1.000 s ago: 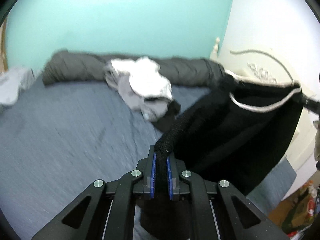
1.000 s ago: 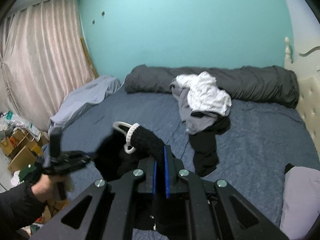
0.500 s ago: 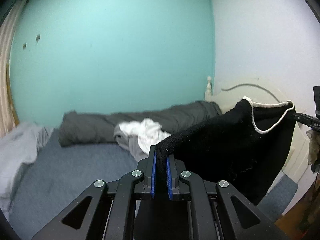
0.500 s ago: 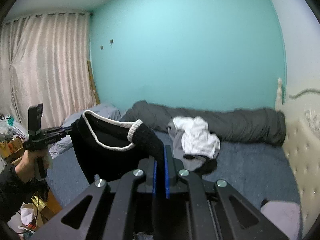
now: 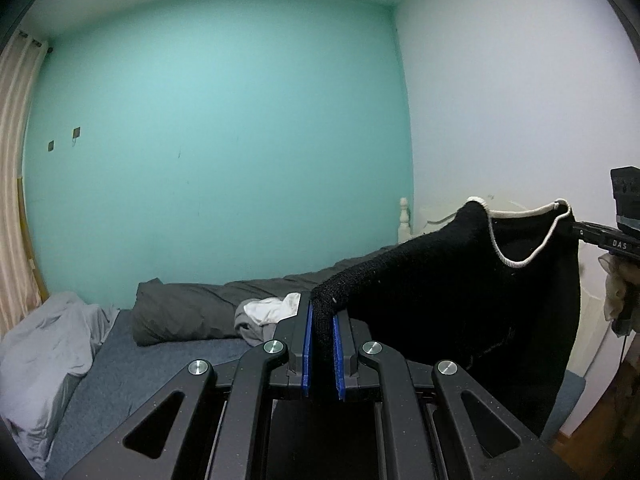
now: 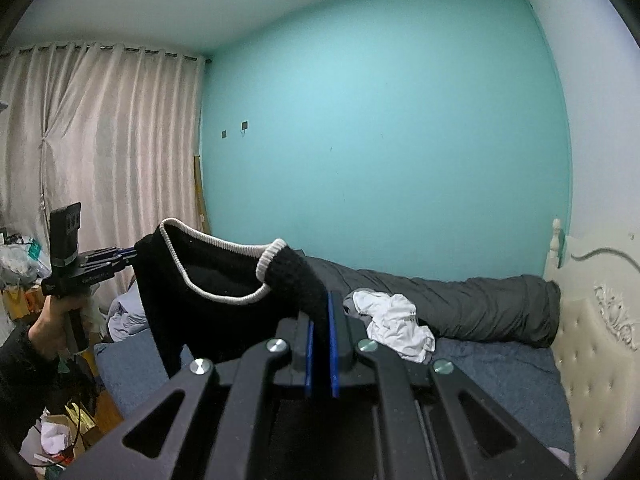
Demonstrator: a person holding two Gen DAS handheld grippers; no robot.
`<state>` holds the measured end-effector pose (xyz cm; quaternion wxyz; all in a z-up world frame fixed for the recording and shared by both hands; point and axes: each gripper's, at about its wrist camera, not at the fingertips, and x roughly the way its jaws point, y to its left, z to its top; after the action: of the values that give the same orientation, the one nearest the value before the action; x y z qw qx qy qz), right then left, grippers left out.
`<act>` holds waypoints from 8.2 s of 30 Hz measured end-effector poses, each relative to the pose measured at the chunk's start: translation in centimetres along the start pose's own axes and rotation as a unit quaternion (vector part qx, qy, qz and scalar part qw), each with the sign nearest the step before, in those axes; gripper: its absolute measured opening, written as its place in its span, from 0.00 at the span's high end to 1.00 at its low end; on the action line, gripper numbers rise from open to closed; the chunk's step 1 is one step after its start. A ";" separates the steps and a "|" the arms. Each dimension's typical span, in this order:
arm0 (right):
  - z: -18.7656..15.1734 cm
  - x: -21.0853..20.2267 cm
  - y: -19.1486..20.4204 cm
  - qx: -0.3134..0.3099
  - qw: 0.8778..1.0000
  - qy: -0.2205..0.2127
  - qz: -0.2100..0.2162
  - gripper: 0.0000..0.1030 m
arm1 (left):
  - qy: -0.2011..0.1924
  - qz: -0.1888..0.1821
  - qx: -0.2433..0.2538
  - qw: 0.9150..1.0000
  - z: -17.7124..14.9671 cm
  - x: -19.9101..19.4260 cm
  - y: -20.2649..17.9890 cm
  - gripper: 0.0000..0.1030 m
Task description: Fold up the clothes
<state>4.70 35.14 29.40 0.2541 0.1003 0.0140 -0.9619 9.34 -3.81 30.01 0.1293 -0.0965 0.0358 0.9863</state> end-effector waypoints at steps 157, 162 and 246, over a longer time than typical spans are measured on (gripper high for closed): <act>-48.1 32.1 -9.9 0.319 0.923 0.214 -0.038 0.34 | 0.444 0.010 -0.174 0.879 -54.3 32.2 -3.2 0.94; -48.0 32.1 -10.2 0.321 0.922 0.212 -0.045 0.34 | 0.424 0.025 -0.164 0.890 -52.2 30.1 -1.1 0.95; -52.0 19.8 -9.1 0.355 0.882 0.276 -0.139 0.34 | 0.347 0.022 -0.190 0.918 -54.2 28.1 2.9 0.62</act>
<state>-6.91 37.50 -25.72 0.0508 0.4425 -0.2454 -0.8610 -8.27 -4.83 -28.49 0.0666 -0.4548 -0.1077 0.8815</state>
